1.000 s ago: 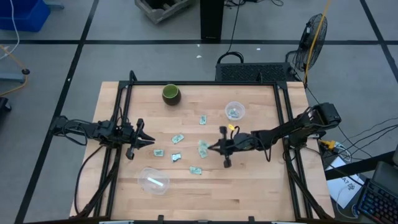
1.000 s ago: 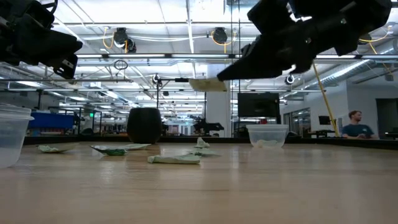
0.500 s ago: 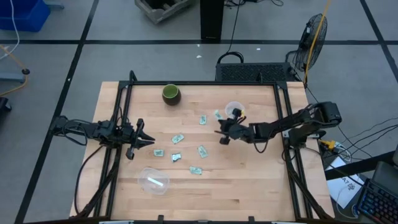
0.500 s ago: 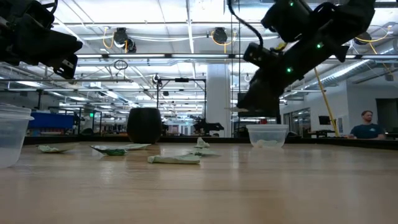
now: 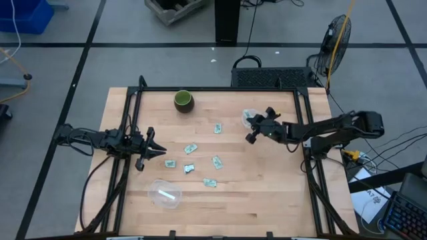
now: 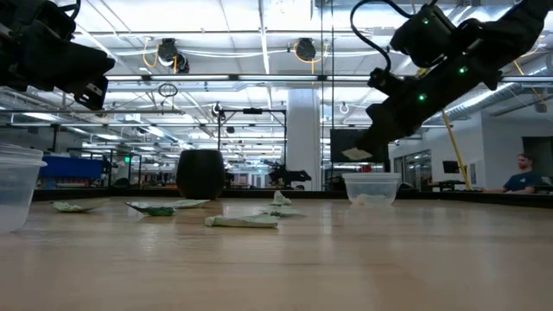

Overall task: Pick and place items into bin
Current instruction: Put the green stevia packet into the top transparent bin

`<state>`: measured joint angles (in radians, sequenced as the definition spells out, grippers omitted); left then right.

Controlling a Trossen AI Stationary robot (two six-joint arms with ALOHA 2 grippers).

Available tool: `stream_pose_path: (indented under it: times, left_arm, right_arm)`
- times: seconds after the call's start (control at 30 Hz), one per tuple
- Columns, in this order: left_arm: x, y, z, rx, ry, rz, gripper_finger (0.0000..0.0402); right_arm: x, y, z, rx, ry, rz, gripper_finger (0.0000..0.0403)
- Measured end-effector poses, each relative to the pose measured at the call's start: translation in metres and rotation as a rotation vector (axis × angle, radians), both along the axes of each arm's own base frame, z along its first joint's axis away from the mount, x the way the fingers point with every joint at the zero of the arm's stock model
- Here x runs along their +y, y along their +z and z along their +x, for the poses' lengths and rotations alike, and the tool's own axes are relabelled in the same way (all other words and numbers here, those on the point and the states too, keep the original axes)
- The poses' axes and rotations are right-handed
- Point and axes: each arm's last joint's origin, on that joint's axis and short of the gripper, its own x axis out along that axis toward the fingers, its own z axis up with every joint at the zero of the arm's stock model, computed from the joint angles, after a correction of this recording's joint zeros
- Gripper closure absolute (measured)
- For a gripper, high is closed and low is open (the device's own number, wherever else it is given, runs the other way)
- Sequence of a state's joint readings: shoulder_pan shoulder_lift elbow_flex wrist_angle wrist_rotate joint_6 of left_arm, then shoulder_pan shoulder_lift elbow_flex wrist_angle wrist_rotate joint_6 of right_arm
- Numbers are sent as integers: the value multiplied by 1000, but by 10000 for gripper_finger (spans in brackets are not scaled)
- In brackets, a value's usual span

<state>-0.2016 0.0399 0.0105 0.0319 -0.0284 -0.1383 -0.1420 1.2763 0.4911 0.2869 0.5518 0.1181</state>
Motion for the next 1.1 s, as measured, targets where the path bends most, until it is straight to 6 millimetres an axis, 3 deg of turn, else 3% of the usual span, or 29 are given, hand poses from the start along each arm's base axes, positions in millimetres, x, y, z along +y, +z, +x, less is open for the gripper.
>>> stream_pose_path:
  times: [0.4,0.93,1.1]
  left_arm:
    - [0,0,0,0,0,0,341]
    - [0,0,0,0,-1,0,341]
    - [0,0,0,-1,-1,0,341]
  right_arm:
    - [-9,-10,-11,-4,-47,57,401]
    - [-8,-7,-8,-43,-24,64,358]
    - [-1,-1,-1,-106,113,59,346]
